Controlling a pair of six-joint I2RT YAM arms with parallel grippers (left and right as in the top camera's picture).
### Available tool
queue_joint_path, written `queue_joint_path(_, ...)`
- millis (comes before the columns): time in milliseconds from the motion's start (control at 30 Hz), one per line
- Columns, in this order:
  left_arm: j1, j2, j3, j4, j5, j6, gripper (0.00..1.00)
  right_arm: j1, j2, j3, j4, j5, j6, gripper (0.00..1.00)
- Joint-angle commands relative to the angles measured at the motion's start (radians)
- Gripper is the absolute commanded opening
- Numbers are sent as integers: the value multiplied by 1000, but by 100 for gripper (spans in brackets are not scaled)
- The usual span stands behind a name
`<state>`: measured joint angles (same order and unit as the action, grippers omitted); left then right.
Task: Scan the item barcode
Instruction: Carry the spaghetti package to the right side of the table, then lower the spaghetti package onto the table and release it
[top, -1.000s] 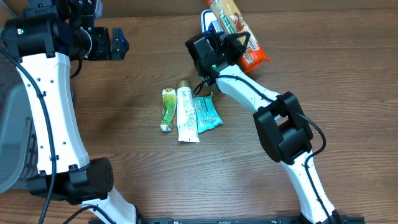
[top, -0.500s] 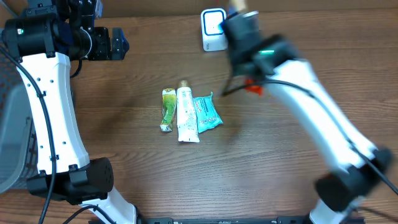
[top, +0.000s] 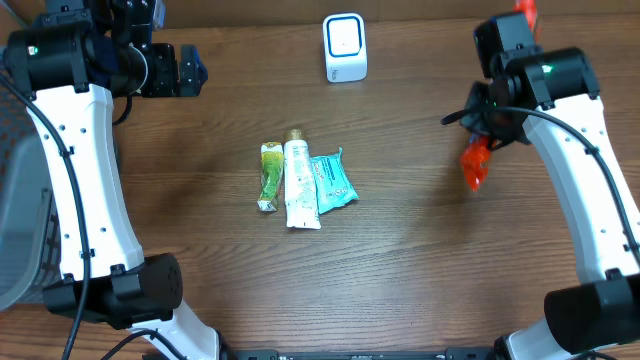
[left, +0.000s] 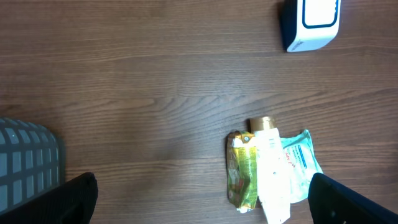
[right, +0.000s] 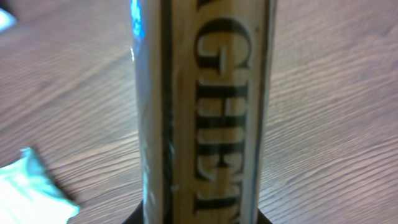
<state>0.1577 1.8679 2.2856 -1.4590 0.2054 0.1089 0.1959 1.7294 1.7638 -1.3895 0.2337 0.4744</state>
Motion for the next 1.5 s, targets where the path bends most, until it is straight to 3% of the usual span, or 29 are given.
queue_joint_path(0, -1, -11, 6, 0, 1, 19, 100, -26, -14, -110, 85, -24, -13, 4)
queue_joint_path(233, -1, -11, 6, 0, 1, 19, 99, -87, -14, -373, 314, -137, -91, 4)
queue_joint_path(533, -1, -11, 6, 0, 1, 19, 99, -215, -14, -419, 346, -190, -139, 5)
queue_joint_path(633, -1, -11, 6, 0, 1, 19, 99, -262, -14, -419, 342, -238, -144, 24)
queue_joint_path(733, -1, -11, 6, 0, 1, 19, 100, -290, -14, -419, 341, -285, -170, 55)
queue_joint_path(800, -1, -11, 6, 0, 1, 19, 100, -298, -14, -407, 338, -345, -169, 82)
queue_joint_path(1000, -1, -11, 6, 0, 1, 19, 99, -298, -76, -325, 329, -478, -168, 89)
queue_joint_path(1133, -1, -11, 6, 0, 1, 19, 100, -298, -175, -283, 336, -516, -143, 100)
queue_joint_path(1467, -1, -11, 6, 0, 1, 19, 99, -298, -352, -282, 337, -484, -135, 100)
